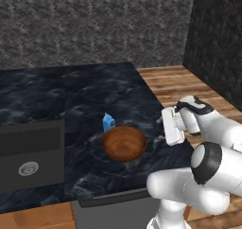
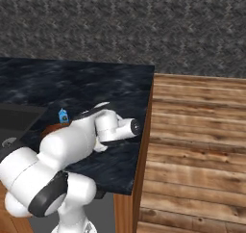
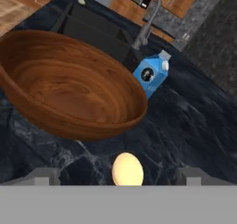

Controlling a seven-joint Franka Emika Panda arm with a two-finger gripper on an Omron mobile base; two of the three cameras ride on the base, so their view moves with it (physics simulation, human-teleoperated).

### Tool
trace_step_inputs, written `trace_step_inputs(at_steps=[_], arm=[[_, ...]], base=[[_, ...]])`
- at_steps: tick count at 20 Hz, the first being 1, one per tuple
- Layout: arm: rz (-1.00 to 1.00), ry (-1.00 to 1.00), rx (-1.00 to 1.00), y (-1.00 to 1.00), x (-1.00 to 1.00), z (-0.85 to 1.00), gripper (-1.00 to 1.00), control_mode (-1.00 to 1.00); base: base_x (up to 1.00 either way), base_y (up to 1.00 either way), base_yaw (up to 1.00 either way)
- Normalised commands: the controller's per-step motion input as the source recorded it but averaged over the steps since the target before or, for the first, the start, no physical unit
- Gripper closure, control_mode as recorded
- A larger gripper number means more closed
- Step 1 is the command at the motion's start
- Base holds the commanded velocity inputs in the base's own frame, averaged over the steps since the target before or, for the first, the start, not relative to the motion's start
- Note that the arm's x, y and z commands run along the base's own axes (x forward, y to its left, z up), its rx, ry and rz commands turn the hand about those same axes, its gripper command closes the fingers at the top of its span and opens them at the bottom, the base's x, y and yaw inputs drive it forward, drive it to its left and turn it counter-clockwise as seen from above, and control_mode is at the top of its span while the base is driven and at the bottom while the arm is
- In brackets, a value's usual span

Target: Gather the eggs and milk located in the vicinity of the sink area and place them right next to the bowl.

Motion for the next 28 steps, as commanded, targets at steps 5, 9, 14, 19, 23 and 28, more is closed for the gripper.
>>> trace_step_inputs(at_steps=[5,9,14,19,23,28], arm=[[0.0,-0.14,0.07,-0.28,-0.57,0.94,-1.0,-1.0],[0.0,-0.28,0.06,-0.25,-0.76,0.94,-1.0,-1.0],[0.0,-0.33,0.01,-0.04,-0.8,0.73,-1.0,-1.0],[0.0,-0.29,-0.05,0.19,-0.72,0.41,-1.0,-1.0],[0.0,-0.16,-0.07,0.28,-0.46,0.08,-1.0,-1.0],[0.01,0.0,0.0,0.1,-0.06,0.0,-1.0,-1.0]], base=[[0.0,0.0,0.0],[0.0,0.0,0.0],[0.0,0.0,0.0],[0.0,0.0,0.0],[0.0,0.0,0.0],[0.0,0.0,0.0]])
